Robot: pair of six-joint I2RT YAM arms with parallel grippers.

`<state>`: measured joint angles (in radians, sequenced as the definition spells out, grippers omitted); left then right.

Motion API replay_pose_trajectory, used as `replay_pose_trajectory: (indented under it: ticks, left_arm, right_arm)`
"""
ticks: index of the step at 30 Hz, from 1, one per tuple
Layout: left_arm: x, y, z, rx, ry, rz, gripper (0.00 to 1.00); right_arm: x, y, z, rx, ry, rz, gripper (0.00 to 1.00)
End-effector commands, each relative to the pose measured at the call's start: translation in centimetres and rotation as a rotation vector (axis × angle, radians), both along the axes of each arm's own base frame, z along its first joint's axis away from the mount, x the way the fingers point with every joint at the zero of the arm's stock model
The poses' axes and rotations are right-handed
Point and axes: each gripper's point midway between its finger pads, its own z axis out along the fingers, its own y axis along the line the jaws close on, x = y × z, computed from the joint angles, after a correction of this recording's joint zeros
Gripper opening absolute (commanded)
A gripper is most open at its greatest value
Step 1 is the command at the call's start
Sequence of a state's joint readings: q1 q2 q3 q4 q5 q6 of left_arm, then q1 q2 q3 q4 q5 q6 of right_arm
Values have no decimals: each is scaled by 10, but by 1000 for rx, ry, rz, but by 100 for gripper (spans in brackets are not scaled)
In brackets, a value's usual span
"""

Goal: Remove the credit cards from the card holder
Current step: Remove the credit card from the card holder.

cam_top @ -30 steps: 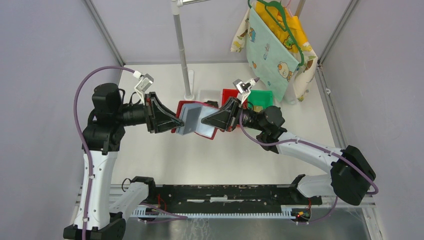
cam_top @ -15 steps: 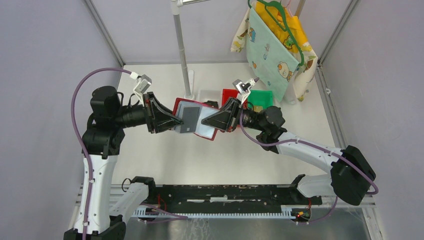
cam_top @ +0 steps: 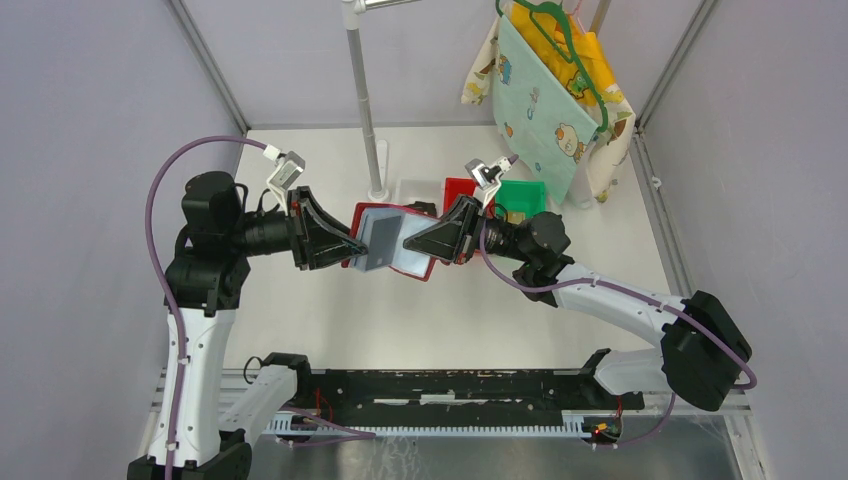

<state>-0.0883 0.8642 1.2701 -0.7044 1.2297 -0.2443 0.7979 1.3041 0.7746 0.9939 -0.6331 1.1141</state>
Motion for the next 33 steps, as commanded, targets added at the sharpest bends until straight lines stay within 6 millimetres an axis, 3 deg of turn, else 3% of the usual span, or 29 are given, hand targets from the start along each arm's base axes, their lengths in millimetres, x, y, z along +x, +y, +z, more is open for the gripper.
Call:
replay_pose_trajectory:
  ticks: [1,33]
  left_arm:
    - [-8,-1,10,-8,-53,-34,37]
    - [-11,0,10,1,-76,-23,30]
  right_arm:
    - [-14,-15,37,111,-99,13,0]
    - [-29,-18,47,164,-133,97,0]
